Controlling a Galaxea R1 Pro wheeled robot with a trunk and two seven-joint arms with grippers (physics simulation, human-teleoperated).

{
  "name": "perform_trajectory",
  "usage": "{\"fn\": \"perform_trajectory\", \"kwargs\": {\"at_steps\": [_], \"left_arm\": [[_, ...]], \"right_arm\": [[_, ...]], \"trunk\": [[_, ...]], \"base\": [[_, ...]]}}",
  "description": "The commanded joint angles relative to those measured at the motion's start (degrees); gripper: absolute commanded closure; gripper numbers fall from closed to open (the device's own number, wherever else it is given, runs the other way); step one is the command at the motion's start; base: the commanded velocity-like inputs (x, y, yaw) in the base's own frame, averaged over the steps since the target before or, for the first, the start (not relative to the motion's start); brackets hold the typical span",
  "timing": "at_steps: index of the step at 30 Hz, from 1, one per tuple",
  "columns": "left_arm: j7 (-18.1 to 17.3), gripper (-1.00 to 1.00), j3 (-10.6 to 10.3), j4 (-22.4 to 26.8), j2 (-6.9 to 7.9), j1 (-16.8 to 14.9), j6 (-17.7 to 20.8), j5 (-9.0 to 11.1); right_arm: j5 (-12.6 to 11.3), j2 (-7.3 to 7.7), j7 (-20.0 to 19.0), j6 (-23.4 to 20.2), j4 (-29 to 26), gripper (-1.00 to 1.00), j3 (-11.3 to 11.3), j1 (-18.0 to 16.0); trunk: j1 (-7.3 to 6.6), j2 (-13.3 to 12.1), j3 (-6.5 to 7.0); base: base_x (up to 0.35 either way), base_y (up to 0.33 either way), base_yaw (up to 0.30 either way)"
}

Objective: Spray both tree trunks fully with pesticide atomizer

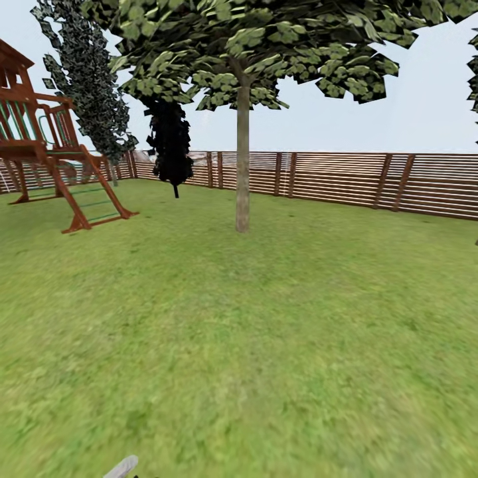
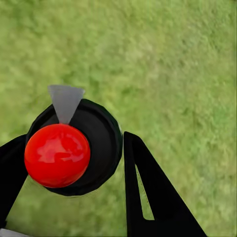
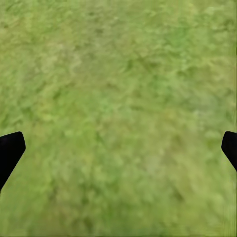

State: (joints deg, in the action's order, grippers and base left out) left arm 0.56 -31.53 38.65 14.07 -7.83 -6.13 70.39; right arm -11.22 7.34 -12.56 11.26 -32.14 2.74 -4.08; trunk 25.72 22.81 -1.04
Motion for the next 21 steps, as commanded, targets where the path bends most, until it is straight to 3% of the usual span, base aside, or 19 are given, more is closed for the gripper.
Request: {"fn": "perform_trajectory", "kwargs": {"at_steps": [1,21], "left_arm": [[0.1,1.00,-0.5,0.0,0.08,-0.1,-0.5,0.6],[0.1,1.00,-0.5,0.0,0.08,-0.1,-0.5,0.5]], "right_arm": [[-0.6,0.01,-0.5,0.1,0.1,-1.00,0.2,0.0],[-0.6,0.04,-0.4,0.0,0.1,-1.00,0.2,0.0]], "trunk": [[0.07,0.1,-0.11],[0.07,0.1,-0.11]], "base": [[0.321,0.000,0.000],[0.321,0.000,0.000]]}}
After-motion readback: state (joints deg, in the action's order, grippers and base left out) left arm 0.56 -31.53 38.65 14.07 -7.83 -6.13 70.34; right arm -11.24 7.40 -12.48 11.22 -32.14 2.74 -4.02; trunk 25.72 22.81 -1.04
